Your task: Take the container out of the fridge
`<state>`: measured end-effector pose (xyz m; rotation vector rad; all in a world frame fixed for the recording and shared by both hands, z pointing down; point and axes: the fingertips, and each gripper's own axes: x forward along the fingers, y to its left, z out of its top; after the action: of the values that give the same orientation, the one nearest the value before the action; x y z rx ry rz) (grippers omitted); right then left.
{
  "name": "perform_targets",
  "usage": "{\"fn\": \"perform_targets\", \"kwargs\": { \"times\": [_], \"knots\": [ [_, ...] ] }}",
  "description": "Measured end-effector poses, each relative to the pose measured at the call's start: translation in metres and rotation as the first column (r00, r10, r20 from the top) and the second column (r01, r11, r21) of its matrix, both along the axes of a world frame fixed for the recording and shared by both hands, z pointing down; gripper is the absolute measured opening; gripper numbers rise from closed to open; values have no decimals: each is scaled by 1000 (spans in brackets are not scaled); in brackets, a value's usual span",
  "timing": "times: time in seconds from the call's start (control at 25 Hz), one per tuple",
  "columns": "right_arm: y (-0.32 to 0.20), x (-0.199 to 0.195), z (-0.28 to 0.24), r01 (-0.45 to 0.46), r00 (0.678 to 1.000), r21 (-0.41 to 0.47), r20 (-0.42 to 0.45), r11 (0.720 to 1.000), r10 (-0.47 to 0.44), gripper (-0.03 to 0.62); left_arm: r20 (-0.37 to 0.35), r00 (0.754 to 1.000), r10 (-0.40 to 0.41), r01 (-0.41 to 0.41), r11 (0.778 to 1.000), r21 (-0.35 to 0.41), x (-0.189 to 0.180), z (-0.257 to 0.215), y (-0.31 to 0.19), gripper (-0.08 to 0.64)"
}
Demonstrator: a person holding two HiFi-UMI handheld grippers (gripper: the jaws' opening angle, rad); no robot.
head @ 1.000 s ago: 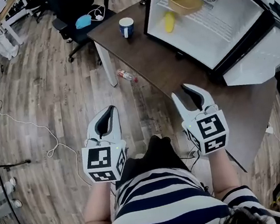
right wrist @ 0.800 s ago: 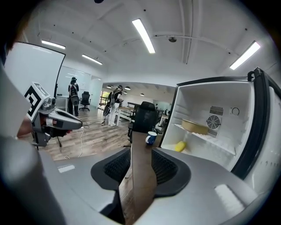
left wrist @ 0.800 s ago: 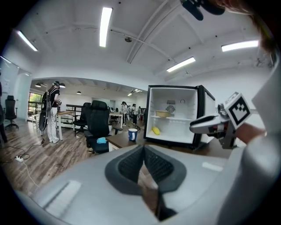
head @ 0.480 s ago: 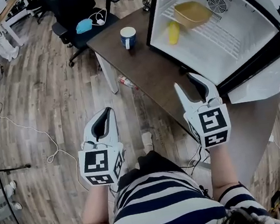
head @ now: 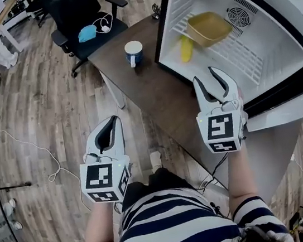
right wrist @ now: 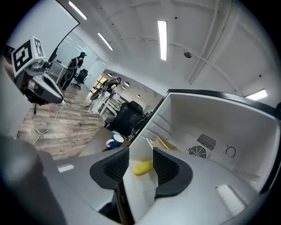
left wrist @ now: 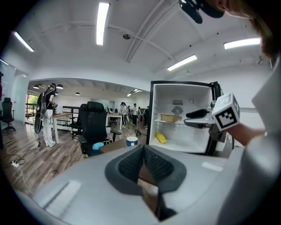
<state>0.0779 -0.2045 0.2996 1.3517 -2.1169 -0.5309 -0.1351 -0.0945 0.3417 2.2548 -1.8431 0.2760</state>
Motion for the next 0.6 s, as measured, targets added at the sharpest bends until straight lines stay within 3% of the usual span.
{"fn": "perform_targets", "kwargs": {
  "times": [0.32,0.6],
  "knots": [
    [-54,11,-9,-2,991,104,-134,995,16,183,12,1000,4,-4,1000,-10,12,-4,-45,0],
    [-84,19,-1,-11,983,124,-182,992,33,193,9,1000,14,-14,1000,-19,25,-1,-77,0]
  ]
}}
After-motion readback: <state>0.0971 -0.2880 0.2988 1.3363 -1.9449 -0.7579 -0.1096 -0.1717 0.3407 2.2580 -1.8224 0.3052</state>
